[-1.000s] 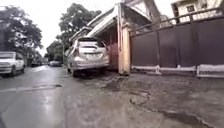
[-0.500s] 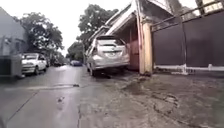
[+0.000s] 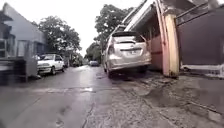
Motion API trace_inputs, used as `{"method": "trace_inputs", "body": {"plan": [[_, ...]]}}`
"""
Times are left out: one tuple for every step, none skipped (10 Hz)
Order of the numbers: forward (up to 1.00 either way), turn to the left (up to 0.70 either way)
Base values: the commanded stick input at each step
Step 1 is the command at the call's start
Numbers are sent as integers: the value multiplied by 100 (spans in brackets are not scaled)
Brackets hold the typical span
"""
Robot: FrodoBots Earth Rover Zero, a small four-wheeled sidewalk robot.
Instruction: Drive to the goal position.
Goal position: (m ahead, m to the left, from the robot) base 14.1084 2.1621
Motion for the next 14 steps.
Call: {"method": "trace_inputs", "body": {"plan": [[100, 23], [100, 0], [100, 0], [100, 24], [100, 5], [100, 0], [100, 0], [100, 0], [100, 17], [100, 6], [100, 22], [100, 27], [100, 27], [100, 6]]}}
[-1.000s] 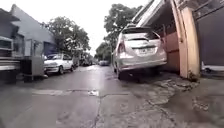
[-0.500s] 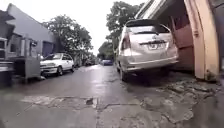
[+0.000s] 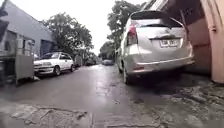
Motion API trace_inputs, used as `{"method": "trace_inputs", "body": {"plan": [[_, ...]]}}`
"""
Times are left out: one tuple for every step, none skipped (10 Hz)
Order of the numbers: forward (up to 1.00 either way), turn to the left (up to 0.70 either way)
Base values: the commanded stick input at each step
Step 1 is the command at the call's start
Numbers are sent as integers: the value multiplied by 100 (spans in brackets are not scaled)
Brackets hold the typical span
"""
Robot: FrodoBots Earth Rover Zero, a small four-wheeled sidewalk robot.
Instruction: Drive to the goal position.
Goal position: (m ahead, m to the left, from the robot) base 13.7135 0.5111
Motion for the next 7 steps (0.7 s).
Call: {"method": "trace_inputs", "body": {"plan": [[100, 18], [100, 27], [100, 27], [100, 27], [100, 10], [100, 12], [100, 17]]}}
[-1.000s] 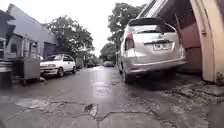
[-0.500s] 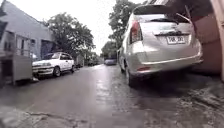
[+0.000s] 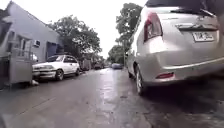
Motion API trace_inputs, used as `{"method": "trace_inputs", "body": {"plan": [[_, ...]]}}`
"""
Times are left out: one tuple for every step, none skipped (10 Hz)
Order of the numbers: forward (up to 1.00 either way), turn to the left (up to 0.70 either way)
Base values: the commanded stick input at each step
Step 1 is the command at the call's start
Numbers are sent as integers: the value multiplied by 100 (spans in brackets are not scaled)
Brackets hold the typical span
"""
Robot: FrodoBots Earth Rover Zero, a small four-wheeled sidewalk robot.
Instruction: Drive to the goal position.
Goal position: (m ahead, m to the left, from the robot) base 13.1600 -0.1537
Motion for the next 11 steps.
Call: {"method": "trace_inputs", "body": {"plan": [[100, 0], [100, 0], [100, 0], [100, 0], [100, 0], [100, 0], [100, 0], [100, -6], [100, -15], [100, 0], [100, 0]]}}
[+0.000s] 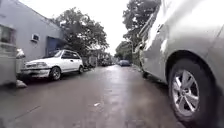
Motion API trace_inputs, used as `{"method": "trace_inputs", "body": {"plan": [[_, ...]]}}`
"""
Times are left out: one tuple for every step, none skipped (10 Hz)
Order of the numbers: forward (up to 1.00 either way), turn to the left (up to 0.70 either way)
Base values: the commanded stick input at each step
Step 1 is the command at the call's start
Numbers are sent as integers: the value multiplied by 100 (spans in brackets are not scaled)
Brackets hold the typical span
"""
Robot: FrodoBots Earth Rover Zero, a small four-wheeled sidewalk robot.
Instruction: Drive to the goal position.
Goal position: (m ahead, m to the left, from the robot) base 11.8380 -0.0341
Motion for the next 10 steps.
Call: {"method": "trace_inputs", "body": {"plan": [[100, 0], [100, 0], [100, 0], [100, 0], [100, 0], [100, 0], [100, 0], [100, 0], [100, 0], [100, 0]]}}
